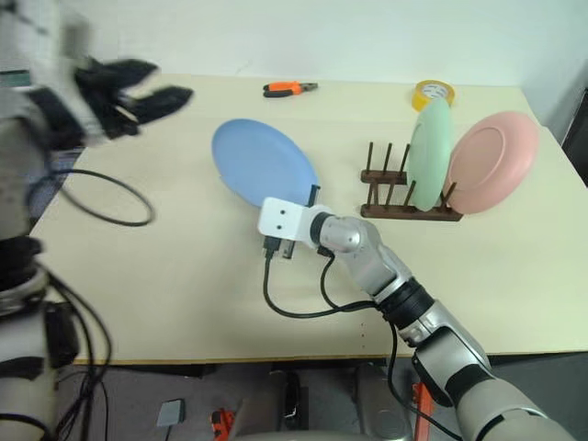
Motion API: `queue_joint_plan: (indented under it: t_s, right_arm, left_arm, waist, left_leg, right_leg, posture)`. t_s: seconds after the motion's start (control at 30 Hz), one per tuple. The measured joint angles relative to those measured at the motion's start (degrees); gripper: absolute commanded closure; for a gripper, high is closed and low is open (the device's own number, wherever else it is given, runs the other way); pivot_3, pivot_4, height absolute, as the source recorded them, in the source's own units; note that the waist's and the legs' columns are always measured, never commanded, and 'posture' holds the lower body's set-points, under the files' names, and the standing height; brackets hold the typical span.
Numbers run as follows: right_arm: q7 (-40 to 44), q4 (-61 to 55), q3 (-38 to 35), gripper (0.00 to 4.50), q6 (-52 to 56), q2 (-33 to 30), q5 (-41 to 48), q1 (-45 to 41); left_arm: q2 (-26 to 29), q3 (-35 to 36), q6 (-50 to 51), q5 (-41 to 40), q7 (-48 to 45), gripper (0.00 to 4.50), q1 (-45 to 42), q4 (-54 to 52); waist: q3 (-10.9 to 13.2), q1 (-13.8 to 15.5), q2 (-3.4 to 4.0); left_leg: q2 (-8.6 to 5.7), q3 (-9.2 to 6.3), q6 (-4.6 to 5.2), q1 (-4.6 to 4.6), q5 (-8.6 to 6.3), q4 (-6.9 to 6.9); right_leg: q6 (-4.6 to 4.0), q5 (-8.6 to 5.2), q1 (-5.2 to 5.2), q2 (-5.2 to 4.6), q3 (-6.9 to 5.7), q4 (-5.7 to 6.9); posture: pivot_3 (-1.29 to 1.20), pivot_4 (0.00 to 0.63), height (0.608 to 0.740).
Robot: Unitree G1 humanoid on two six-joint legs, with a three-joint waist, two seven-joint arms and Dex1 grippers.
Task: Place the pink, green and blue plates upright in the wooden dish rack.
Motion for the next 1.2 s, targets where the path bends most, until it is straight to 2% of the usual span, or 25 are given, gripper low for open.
queue_joint_plan:
  t_s: [0.13,0.3,0.5,0.6,0.73,0.87,1.2]
  right_arm:
    - [2.04,-2.47,-6.10,4.50,1.63,0.47,7.09,1.60]
    - [4.57,-10.01,-13.30,4.50,8.23,0.23,15.87,1.52]
    - [5.27,-21.59,-23.38,4.50,25.33,-0.45,30.68,-3.01]
    - [4.11,-23.72,-28.31,4.50,32.07,-3.00,36.18,-6.97]
    - [2.87,-23.45,-32.43,4.50,36.75,-11.10,37.75,-11.98]
    - [3.09,-22.24,-32.35,4.50,38.95,-16.78,36.94,-10.96]
    - [3.08,-20.98,-32.37,4.50,41.08,-18.31,39.03,-6.63]
  left_arm:
    - [4.48,4.15,-5.07,-3.20,-8.06,1.27,6.57,0.29]
    - [5.52,5.60,-7.33,-5.87,-13.12,1.27,13.16,0.35]
    - [3.73,2.22,-8.27,-6.53,-13.65,1.27,15.60,-0.03]
    - [2.20,-1.10,-8.44,-6.38,-13.48,1.27,16.79,-1.37]
    - [-2.97,-7.39,-6.92,-8.51,-12.93,1.27,17.29,-6.81]
    - [-5.03,-9.36,-5.58,-8.88,-10.66,1.27,15.73,-8.06]
    - [-5.80,-11.45,-4.28,-8.82,-8.83,1.27,15.50,-9.29]
  waist:
    - [0.00,0.38,-0.01]
    - [-0.04,0.88,-0.07]
    - [-0.04,1.25,-0.07]
    - [-0.03,1.29,-0.06]
    - [-0.05,1.54,-0.09]
    - [-0.06,1.11,-0.09]
    - [-0.03,0.88,-0.06]
  left_leg:
    - [0.00,-0.06,0.01,0.00,0.01,0.08]
    - [0.01,-0.02,0.02,0.01,0.02,0.17]
    - [0.05,-0.04,0.02,0.01,0.01,0.14]
    - [0.03,-0.03,0.02,0.01,0.01,0.10]
    - [-0.02,0.01,0.04,-0.03,0.00,0.10]
    - [0.03,0.00,0.04,-0.01,0.00,0.04]
    - [0.03,0.03,0.04,-0.01,0.00,0.05]
  right_leg:
    - [-0.03,-0.03,0.06,-0.01,-0.08,0.03]
    - [-0.16,-0.12,0.10,-0.02,-0.06,0.02]
    - [-0.28,-0.15,0.09,-0.01,-0.10,0.07]
    - [-0.33,-0.17,0.08,-0.04,-0.10,0.05]
    - [-0.34,-0.17,0.10,-0.08,-0.07,-0.09]
    - [-0.33,-0.18,0.07,0.02,-0.02,-0.05]
    - [0.06,-0.10,0.03,0.10,0.03,-0.03]
  posture:
    - [0.00,0.150,0.740]
    - [0.00,0.150,0.740]
    - [0.00,0.150,0.740]
    - [0.00,0.150,0.740]
    - [0.00,0.150,0.740]
    - [0.00,0.150,0.740]
    - [0.00,0.150,0.740]
